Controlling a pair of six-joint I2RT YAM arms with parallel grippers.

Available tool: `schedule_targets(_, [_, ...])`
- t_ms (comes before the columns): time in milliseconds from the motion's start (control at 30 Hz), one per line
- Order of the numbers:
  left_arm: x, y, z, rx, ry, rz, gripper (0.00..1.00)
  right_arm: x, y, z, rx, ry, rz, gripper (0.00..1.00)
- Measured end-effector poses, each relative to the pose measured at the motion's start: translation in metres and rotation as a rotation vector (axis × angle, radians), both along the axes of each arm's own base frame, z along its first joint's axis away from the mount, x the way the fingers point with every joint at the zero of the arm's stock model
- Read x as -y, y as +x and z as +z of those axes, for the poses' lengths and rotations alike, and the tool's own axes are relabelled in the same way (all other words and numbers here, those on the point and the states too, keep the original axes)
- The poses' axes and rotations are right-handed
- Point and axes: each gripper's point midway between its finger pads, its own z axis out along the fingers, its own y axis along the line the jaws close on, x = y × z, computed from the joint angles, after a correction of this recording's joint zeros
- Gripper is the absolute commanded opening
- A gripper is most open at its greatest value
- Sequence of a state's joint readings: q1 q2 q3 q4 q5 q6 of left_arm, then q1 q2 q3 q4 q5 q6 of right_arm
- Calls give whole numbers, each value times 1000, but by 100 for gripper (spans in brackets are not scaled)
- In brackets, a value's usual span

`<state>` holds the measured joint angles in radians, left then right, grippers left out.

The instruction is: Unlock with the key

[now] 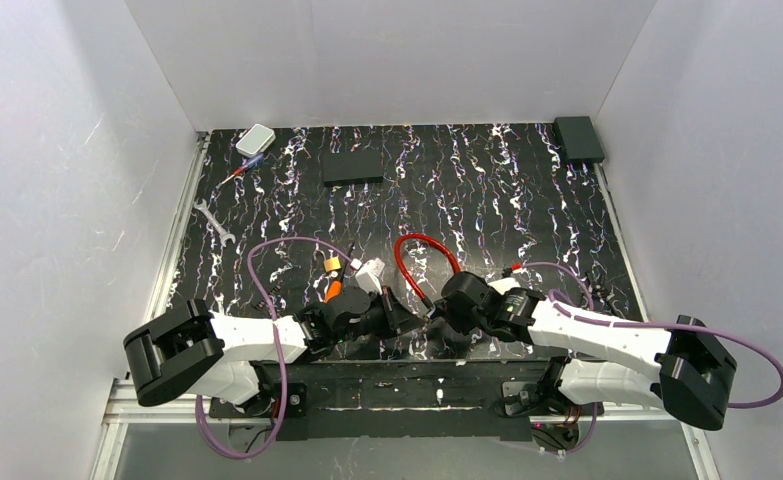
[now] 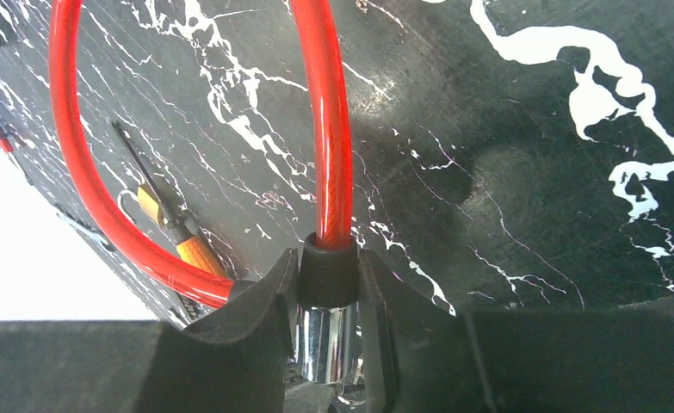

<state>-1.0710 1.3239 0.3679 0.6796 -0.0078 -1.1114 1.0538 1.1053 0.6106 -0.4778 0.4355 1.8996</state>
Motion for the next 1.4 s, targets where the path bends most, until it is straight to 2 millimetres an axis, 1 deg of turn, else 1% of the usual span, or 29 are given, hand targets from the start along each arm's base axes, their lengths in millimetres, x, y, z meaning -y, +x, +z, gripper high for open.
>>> schedule_targets(200, [-2, 0, -1, 41, 24, -20, 0, 0, -2, -1, -14, 5, -18, 1])
schedule_targets(533, [-10, 5, 5, 167, 83, -49, 0, -6, -1, 3, -20, 24, -33, 1])
schedule_targets(933, [-13, 10, 14, 429, 193, -165, 0, -8, 0, 10, -19, 50, -50, 1])
schedule_targets(1400, [-11, 9, 16, 701, 339, -304, 0, -6, -1, 10, -27, 39, -51, 1])
